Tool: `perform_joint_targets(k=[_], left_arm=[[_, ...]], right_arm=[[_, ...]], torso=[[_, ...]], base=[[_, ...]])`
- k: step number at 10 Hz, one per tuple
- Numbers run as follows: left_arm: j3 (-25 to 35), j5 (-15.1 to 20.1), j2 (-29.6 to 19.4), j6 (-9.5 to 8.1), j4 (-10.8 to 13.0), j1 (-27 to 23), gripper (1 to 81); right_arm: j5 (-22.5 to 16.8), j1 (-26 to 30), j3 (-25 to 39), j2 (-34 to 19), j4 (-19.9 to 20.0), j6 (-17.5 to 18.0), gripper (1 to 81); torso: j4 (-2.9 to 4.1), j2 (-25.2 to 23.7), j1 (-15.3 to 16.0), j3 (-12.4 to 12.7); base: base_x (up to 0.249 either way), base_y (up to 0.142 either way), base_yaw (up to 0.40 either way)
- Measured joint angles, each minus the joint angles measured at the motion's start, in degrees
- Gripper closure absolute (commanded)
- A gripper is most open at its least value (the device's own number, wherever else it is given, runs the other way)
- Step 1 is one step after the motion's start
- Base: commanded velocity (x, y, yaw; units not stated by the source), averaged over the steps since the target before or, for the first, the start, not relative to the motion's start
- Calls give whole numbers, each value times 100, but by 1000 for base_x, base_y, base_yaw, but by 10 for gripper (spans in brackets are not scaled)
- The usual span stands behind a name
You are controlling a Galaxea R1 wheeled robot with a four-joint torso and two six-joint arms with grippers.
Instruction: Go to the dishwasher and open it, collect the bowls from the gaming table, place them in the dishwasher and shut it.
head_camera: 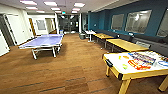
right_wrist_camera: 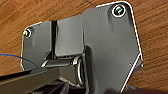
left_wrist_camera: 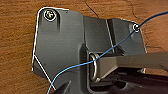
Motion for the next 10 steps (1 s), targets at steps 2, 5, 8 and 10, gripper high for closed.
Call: perform_joint_targets(k=[2, 5, 8, 10], left_arm=[[0, -5, 0, 5, 2, 33, 10], [0, 28, 0, 5, 2, 82, 10], [1, 13, 0, 7, 5, 63, 10], [6, 16, 0, 7, 6, 63, 10]], right_arm=[[17, 9, 0, 0, 0, -2, 10], [-13, -63, 0, 0, 0, -2, 10], [-13, -68, 0, 0, 0, -2, 10], [-11, -66, 0, 0, 0, -4, 10]], torso=[[0, 0, -2, 0], [0, 0, -9, 0], [0, 0, -9, 0], [0, -2, -9, 0]], base=[[0, 0, 0], [0, -21, 0], [0, 0, -235], [0, 0, -324]])
